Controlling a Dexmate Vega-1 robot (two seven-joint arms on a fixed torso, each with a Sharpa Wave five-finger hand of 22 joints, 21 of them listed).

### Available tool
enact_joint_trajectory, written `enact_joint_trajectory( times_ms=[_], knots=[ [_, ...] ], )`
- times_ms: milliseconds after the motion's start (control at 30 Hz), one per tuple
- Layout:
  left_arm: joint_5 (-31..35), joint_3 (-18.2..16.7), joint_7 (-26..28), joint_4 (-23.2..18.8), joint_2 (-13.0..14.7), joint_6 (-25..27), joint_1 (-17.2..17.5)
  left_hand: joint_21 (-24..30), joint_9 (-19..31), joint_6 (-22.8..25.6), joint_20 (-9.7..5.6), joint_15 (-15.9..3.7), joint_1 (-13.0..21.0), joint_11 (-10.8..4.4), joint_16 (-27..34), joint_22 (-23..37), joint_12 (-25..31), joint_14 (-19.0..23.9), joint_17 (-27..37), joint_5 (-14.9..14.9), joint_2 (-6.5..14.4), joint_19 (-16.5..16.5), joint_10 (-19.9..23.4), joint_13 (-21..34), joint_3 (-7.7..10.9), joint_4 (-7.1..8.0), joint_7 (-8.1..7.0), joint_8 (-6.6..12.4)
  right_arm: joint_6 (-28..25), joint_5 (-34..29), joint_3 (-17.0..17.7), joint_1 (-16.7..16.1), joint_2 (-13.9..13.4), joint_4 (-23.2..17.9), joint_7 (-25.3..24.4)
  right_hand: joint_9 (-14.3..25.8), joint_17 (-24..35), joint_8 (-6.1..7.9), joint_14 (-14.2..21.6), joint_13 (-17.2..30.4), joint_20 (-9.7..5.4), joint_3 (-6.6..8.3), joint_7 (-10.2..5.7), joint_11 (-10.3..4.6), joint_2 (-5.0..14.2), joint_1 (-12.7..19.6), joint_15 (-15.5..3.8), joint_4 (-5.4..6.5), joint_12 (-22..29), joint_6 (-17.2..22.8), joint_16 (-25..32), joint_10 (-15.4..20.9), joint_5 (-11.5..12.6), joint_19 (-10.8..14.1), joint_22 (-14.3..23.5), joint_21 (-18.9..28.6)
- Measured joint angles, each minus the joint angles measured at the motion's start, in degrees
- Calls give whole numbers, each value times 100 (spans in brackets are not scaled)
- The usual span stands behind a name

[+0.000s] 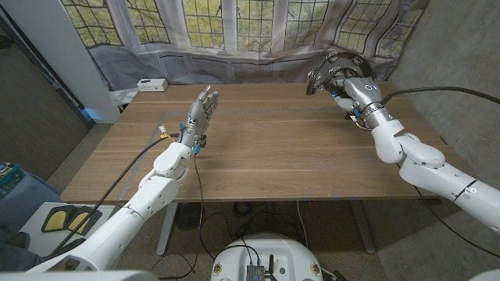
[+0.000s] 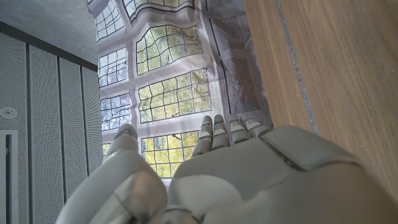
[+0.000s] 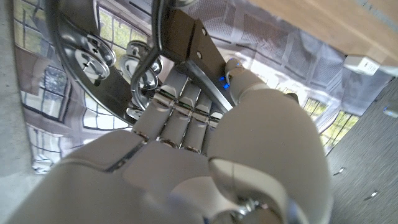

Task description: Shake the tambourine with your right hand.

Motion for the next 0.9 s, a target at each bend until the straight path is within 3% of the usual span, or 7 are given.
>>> enact_joint_trajectory(
  times_ms=[267, 400, 433, 500, 533, 633, 900],
  knots=[
    [-20, 0, -33, 4, 6, -3, 1, 0, 0, 0, 0, 0, 0, 0, 0, 0, 0, 0, 0, 0, 0, 0, 0, 0, 0, 0, 0, 0, 274, 620, 473, -243, 398, 65, -474, 0, 32, -16, 0, 24, 0, 0, 0, 0, 1, -1, 0, 0, 0, 0, 0, 0, -13, 0, -1, 37],
    [-20, 1, -33, 6, 7, -3, 1, 0, 0, 0, 0, 0, 0, 0, 0, 0, 0, 0, 0, 0, 0, 0, 0, 0, 0, 0, 0, 0, 494, 1033, 473, -243, 398, 65, -641, -1, 32, -19, 0, 28, 1, 0, 0, 0, 1, -1, 0, 0, 0, 0, 0, 0, 6, 0, -2, 38],
    [-24, 2, -55, 8, 7, -9, 0, 0, 0, 0, 0, 0, 0, 0, 0, 0, 0, 0, 0, 0, 0, 0, 0, 0, 0, 0, 0, 0, 560, 1151, 783, -371, 630, 130, -656, 0, 32, -20, 0, 28, 1, 0, 0, 0, 2, -2, 0, 0, 0, 0, 0, 0, 7, 0, -2, 38],
    [-24, 6, -55, 14, 8, -9, -11, 0, 0, 0, 0, 0, 0, 0, 0, 0, 0, 0, 0, 0, 0, 0, 0, 0, 0, 0, 0, 0, 799, 1501, 783, -371, 630, 130, -668, 3, 32, -20, 0, 28, 1, 0, 0, 0, 8, -8, 1, 0, -15, 0, 0, 0, 7, 0, -2, 38],
    [-26, 6, -72, 14, 8, -9, -11, 0, 0, 0, 0, 0, 0, 0, 0, 0, 0, 0, 0, 0, 0, 0, 0, 0, 0, 0, 0, 0, 811, 1519, 1023, -442, 838, 238, -668, 4, 32, -20, -1, 28, 1, 0, 0, 0, 8, -8, 0, 0, -34, 0, -8, 0, 7, 0, -2, 38],
    [-31, 12, -84, 26, 9, -9, -31, 0, 0, 0, 0, 0, 0, 0, 0, 0, 0, 0, 0, 0, 0, 0, 0, 0, 0, 0, 0, 0, 1135, 2008, 1121, -469, 932, 299, -642, 4, 35, -21, -1, 28, 10, 0, 0, 0, 9, -9, 1, 0, -33, 0, -35, 0, 7, -10, -3, 38],
    [-47, 32, -117, 88, -4, 0, -79, 0, 0, 0, 31, 0, -1, 0, 0, 0, 0, 0, 0, 0, 1, -31, 0, 0, 0, 0, 0, 0, 2132, 3658, 1720, -553, 1693, 802, 9, 4, 54, -37, -1, 28, 11, 0, 0, 22, 9, -9, 1, 0, -55, 0, -35, 21, 7, -10, -4, 38]
  ],
)
